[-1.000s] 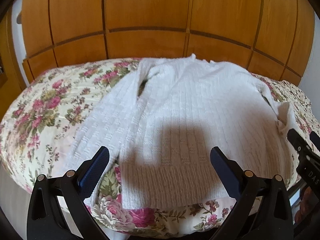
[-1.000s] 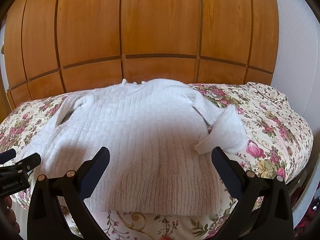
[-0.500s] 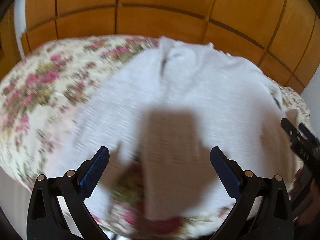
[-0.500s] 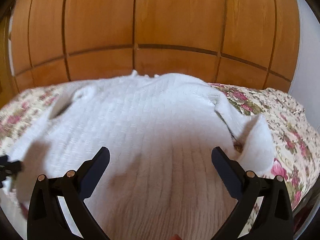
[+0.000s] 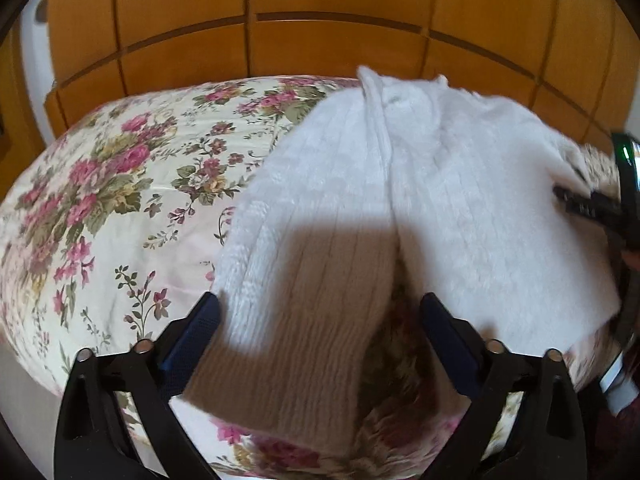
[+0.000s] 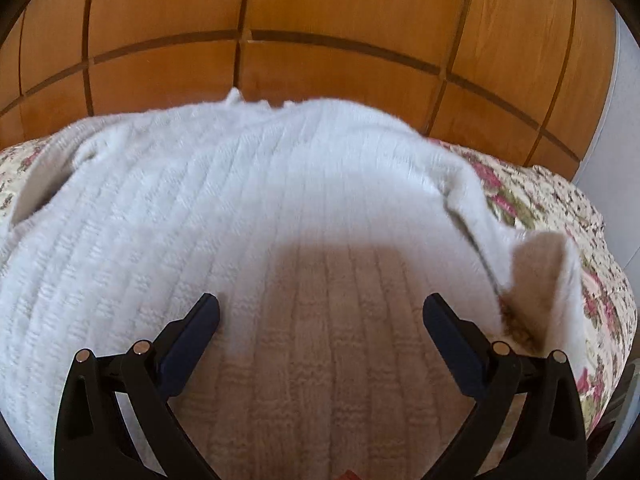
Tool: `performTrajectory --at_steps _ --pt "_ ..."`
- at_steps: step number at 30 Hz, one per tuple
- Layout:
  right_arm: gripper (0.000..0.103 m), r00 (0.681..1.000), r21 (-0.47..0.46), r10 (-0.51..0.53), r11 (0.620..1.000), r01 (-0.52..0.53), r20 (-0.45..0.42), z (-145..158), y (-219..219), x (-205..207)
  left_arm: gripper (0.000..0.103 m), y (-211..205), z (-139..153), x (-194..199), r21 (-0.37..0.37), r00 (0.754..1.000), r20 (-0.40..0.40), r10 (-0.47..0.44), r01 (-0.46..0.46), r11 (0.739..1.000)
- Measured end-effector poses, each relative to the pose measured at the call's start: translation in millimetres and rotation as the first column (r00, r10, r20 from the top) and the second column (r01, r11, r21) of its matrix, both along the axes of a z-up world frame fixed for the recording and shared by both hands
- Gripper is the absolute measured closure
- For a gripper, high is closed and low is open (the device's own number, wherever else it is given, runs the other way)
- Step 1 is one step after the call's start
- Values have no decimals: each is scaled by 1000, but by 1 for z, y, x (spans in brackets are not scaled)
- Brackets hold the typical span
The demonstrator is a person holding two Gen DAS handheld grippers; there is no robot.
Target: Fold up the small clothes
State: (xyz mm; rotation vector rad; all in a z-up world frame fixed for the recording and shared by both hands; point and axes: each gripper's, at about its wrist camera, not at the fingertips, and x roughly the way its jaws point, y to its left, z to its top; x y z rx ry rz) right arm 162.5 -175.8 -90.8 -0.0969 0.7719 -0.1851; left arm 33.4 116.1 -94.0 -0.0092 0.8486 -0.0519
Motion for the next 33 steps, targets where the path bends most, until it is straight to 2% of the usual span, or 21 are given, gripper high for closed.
performTrajectory --at_steps 2,5,11,12,13,14,15,17,22,25,28,31,32,33 --pt "2 1000 -2 -1 1000 1 5 -1 -1 0 14 -7 -7 -4 64 999 12 -45 44 997" --pt "2 1000 0 -1 1000 1 -5 -4 -2 -1 14 -11 -14 -10 131 995 37 -87 82 988" --pt "2 1000 59 -2 998 3 -13 -6 -10 0 14 3 -16 -10 87 992 26 -120 118 989" --pt "2 1000 65 -3 998 4 -15 -6 -11 0 26 3 -14 -10 86 991 19 -132 130 988" --pt "2 1000 68 -3 998 4 -13 -6 -11 0 46 4 -11 -10 93 991 18 -132 129 987" --pt "2 1000 68 -4 998 5 -13 -7 -11 0 58 5 -7 -9 87 990 13 -138 136 987" --pt "2 1000 66 -4 998 5 -12 -7 -10 -1 77 6 -4 -8 77 990 9 -141 140 987" --pt "2 1000 64 -5 998 6 -11 -6 -9 0 94 14 8 -4 21 988 6 -151 151 988" --pt "2 1000 64 -6 998 7 -6 -7 -9 -1 96 47 46 16 -116 991 50 -121 126 985" --pt "2 1000 64 -7 998 7 -5 -7 -9 -1 96 94 69 43 -244 998 67 -12 28 969" --pt "2 1000 64 -7 998 7 -5 -7 -9 -1 96 136 83 68 -272 993 83 78 -53 961" --pt "2 1000 65 -7 998 7 -4 -7 -9 -1 96 180 87 90 -348 984 54 172 -143 927" --pt "2 1000 64 -7 998 7 -6 -8 -9 -1 96 202 87 101 -375 973 34 228 -199 905" --pt "2 1000 64 -7 998 7 -4 -8 -9 -1 96 213 86 105 -379 967 25 255 -227 897"
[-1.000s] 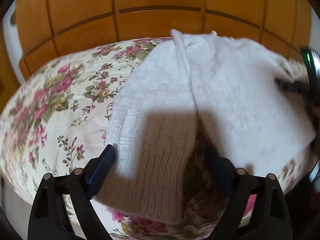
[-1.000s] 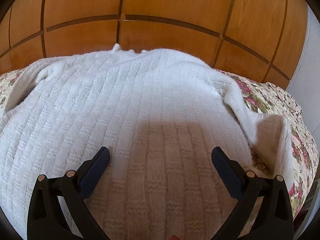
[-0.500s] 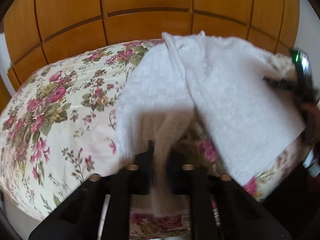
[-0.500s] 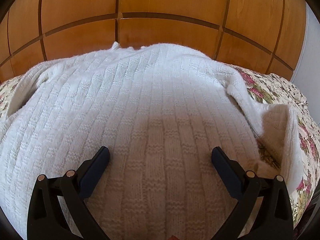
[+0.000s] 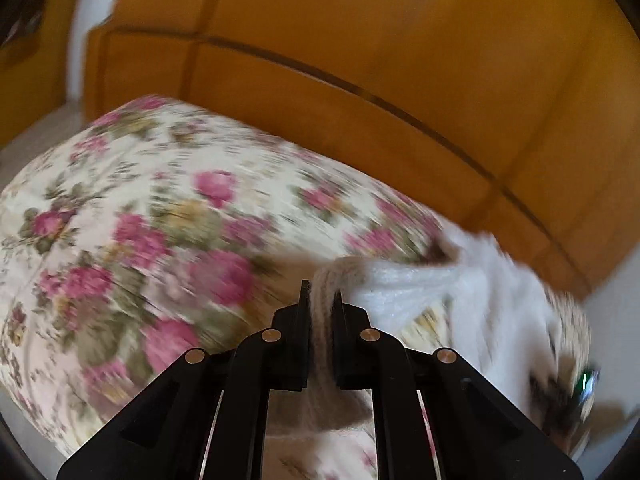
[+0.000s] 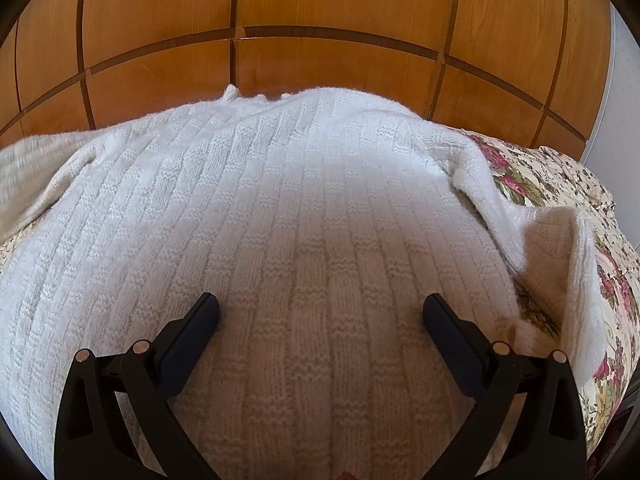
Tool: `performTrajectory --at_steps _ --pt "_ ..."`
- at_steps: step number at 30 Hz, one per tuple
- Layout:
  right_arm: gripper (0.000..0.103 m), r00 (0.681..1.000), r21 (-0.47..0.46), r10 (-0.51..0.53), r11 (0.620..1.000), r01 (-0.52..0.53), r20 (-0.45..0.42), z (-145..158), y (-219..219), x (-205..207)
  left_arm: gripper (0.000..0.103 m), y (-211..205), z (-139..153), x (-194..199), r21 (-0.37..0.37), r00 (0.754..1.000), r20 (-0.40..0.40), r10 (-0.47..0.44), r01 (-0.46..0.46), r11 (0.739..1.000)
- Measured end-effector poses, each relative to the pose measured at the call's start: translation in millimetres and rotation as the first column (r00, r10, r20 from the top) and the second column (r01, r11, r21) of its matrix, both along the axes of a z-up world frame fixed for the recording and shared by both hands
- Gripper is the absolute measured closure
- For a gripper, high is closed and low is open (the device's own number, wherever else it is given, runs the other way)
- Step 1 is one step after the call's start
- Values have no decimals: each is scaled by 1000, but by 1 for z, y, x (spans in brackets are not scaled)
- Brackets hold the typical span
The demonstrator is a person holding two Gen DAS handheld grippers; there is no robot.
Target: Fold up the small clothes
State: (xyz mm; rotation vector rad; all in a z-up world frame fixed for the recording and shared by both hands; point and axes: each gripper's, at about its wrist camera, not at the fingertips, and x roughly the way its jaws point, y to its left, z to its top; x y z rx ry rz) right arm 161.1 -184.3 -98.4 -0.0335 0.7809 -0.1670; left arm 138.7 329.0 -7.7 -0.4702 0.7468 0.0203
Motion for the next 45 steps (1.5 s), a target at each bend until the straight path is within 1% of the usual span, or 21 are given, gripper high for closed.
performTrajectory --at_steps 4,8,9,10,11,12,13,16,18,21,22,24,25,28,30,31,33,37,41,44,45 --pt "2 1000 0 0 1000 0 -1 0 0 1 97 44 -7 31 66 993 -54 107 -103 992" --pt "2 1000 1 0 1000 0 -1 0 0 1 95 61 -28 56 108 980 -139 141 -127 986" --pt "2 1000 1 0 1000 0 -1 0 0 1 85 60 -36 61 123 974 -166 153 -134 983" --pt "2 1000 1 0 1000 0 -1 0 0 1 65 55 -46 65 149 963 -200 182 -154 977" --pt "2 1000 1 0 1000 0 0 0 0 1 51 54 -51 66 157 956 -214 202 -170 973" --pt "2 1000 1 0 1000 0 0 0 0 1 25 52 -55 65 158 949 -218 229 -197 968" --pt "2 1000 1 0 1000 0 0 0 0 1 19 49 -57 61 157 943 -205 263 -233 960" --pt "2 1000 1 0 1000 0 2 -1 0 1 19 27 -48 36 130 927 -77 368 -357 925" --pt "2 1000 0 -1 1000 1 3 -1 0 1 19 -12 -39 23 77 949 2 317 -316 946" --pt "2 1000 -2 -2 1000 2 5 -1 1 1 18 -83 -34 19 65 989 56 139 -143 988" --pt "2 1000 -2 -2 1000 2 7 -1 1 1 17 -118 -35 19 46 997 66 48 -52 998" --pt "2 1000 3 -2 1000 2 8 -1 1 1 16 -167 -40 20 14 994 66 -88 87 996" --pt "2 1000 11 -1 1000 1 5 -1 1 1 16 -201 -44 21 -1 982 64 -176 176 984" --pt "2 1000 65 9 998 -8 -7 -1 -6 1 16 -267 -64 25 15 948 9 -318 318 948" --pt "2 1000 114 18 993 -15 -22 1 -11 1 16 -292 -81 27 74 934 -48 -354 357 931" --pt "2 999 140 29 990 -25 -30 3 -16 0 16 -303 -90 25 164 933 -67 -352 359 919" --pt "2 998 155 42 987 -34 -48 5 -25 -2 11 -311 -87 22 221 930 -60 -363 367 904" --pt "2 998 141 -7 990 17 -69 8 -66 -8 8 -302 -89 21 167 922 -49 -384 386 907" --pt "2 984 87 -143 984 152 -104 10 -131 -12 7 -299 -88 18 157 921 -36 -388 389 908" --pt "2 954 33 -283 957 288 -102 14 -191 -18 6 -302 -90 18 168 920 -40 -390 391 905" --pt "2 929 7 -354 934 357 -102 15 -217 -21 5 -302 -90 18 168 920 -39 -391 392 905"
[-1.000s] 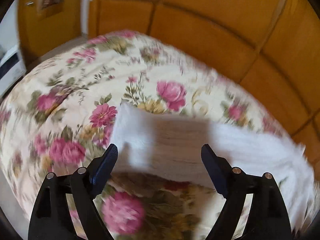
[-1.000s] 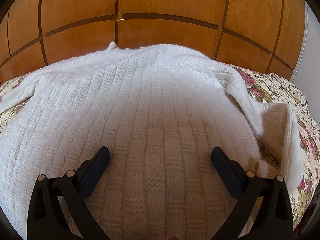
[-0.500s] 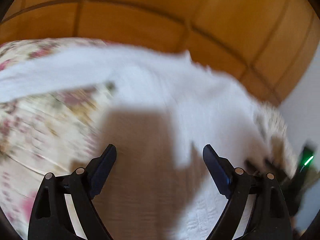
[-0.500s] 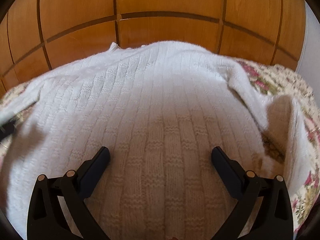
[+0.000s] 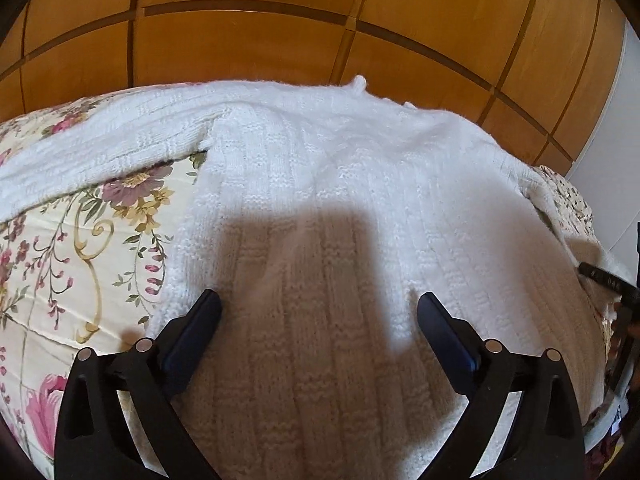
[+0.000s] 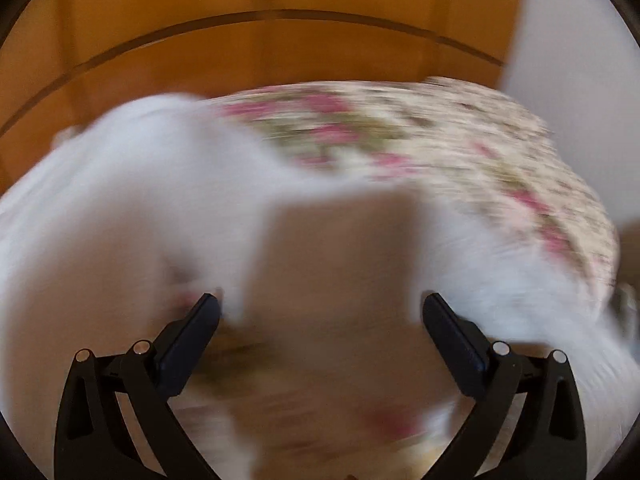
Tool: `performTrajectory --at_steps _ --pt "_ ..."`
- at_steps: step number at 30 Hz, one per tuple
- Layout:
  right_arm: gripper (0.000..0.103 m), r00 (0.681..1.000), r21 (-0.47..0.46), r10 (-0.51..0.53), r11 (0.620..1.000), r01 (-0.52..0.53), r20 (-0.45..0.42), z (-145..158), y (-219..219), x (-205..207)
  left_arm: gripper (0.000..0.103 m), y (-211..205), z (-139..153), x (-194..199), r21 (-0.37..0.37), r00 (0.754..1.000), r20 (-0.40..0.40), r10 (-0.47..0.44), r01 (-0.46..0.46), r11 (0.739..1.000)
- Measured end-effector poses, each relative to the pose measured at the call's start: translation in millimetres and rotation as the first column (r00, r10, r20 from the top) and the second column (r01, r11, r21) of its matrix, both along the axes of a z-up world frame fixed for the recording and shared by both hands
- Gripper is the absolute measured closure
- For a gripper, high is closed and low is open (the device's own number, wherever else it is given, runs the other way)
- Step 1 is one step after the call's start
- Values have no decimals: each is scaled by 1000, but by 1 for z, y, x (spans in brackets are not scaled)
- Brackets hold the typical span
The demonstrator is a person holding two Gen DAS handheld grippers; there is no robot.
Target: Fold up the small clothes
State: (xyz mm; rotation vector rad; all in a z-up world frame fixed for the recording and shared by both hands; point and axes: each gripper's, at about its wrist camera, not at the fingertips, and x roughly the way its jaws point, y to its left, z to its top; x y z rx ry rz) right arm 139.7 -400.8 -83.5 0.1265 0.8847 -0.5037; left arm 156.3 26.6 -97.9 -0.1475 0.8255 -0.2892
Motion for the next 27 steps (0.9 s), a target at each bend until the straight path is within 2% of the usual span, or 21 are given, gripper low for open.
performTrajectory --at_steps 3,4,6,8,11,14,15,17,20,23,25,27 --pt "2 982 13 -188 982 188 -10 2 -55 -20 5 -2 0 1 -8 1000 1 -3 3 1000" --pt "2 965 79 -261 963 258 25 7 -74 -37 4 -1 0 1 -12 1000 1 -3 3 1000" --pt "2 937 229 -326 928 293 125 15 -92 -67 4 0 0 1 -21 1000 1 -5 5 1000" --pt "2 902 369 -365 890 266 231 20 -90 -100 4 0 -1 2 -24 1000 0 -5 5 1000" --pt "5 889 496 -355 850 178 290 16 -74 -122 4 -1 -1 2 -19 1000 0 -5 5 1000" --pt "24 902 553 -302 829 89 307 13 -48 -128 4 -1 -1 2 -24 1000 -1 -5 5 1000" --pt "26 910 563 -277 824 61 307 11 -38 -128 4 -1 -1 2 -25 1000 0 -5 5 1000" --pt "33 926 613 -235 790 4 296 -1 -22 -118 4 -1 -1 2 -27 1000 -1 -5 5 1000" --pt "35 922 648 -272 761 31 275 -13 -21 -112 4 -1 -1 1 -29 1000 -1 -5 5 1000" --pt "35 900 653 -319 756 53 297 -13 -26 -107 4 0 -1 2 -32 1000 -1 -4 4 999" --pt "36 879 673 -372 735 82 299 -16 -35 -102 4 -1 -1 2 -30 1000 -2 -4 4 1000" --pt "47 857 696 -424 710 113 293 -21 -48 -95 4 0 0 2 -31 1000 -2 -4 4 1000"
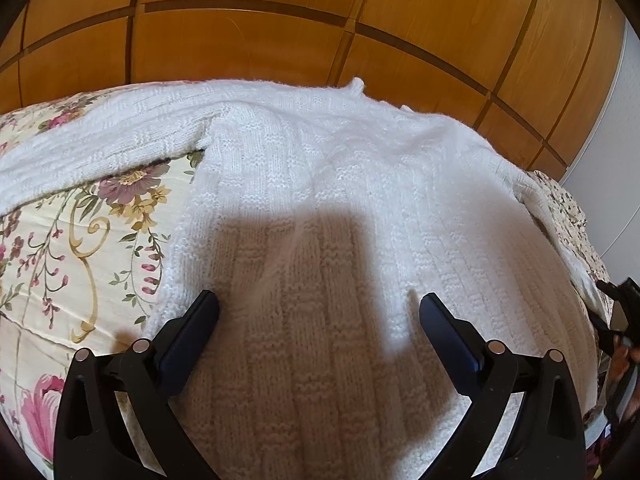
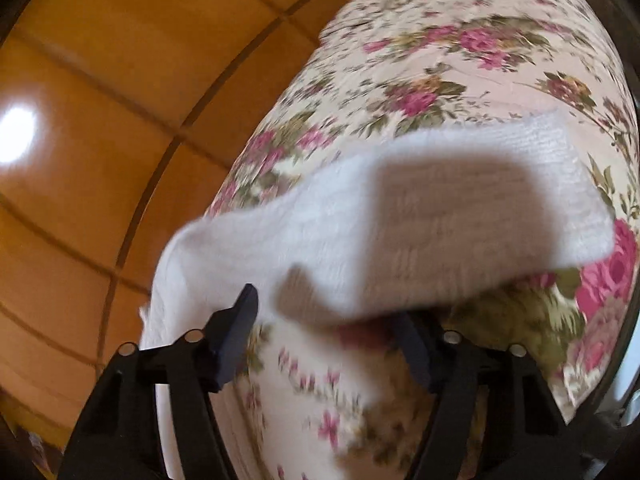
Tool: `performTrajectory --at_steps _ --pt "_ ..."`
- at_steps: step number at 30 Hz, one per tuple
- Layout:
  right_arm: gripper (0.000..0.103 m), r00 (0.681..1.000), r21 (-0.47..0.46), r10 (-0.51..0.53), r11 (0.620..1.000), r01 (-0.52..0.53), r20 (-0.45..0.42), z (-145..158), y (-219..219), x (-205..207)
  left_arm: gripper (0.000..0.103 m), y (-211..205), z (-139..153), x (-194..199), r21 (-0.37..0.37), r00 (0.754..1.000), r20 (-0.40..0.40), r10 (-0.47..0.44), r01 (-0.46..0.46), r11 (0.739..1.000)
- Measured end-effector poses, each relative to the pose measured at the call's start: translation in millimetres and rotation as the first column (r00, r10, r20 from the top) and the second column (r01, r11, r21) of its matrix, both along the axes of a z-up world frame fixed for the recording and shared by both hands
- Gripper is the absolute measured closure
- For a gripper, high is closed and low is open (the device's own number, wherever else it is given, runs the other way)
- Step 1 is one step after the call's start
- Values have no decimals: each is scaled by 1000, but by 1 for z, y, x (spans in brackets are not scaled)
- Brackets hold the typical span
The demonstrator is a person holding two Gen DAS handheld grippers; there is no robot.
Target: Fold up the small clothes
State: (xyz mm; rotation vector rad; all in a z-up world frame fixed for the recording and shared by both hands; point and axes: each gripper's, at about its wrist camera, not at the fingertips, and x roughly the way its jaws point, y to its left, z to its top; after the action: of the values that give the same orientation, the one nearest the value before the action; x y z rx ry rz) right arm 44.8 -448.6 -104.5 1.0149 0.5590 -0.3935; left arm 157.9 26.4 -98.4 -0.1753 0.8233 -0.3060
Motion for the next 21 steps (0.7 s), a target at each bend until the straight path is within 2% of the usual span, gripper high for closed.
performTrajectory --at_steps 2,4,6,12,14,18,21 --pt "69 999 1 -37 999 37 -25 -2 -11 8 4 0 0 0 -2 1000 0 0 0 1000" --pt "89 999 5 -31 1000 31 -40 -1 -24 18 4 0 0 0 -3 1000 -1 0 0 1000" --pt "96 998 -3 -16 1000 16 -57 4 -40 28 4 0 0 0 -3 1000 0 0 0 1000" --pt "97 993 -195 -48 980 27 -105 45 -100 57 4 -1 0 0 -4 1000 -2 0 0 1000" --pt "97 991 -231 -72 972 44 -115 56 -123 64 4 0 0 1 -14 1000 -5 -7 7 1000" --pt "97 983 -231 -131 968 99 -127 55 -161 75 4 1 3 1 -76 996 -23 -84 82 994" --pt "97 978 -197 -140 974 108 -156 37 -173 83 4 -1 4 -5 -98 989 -8 -148 146 984"
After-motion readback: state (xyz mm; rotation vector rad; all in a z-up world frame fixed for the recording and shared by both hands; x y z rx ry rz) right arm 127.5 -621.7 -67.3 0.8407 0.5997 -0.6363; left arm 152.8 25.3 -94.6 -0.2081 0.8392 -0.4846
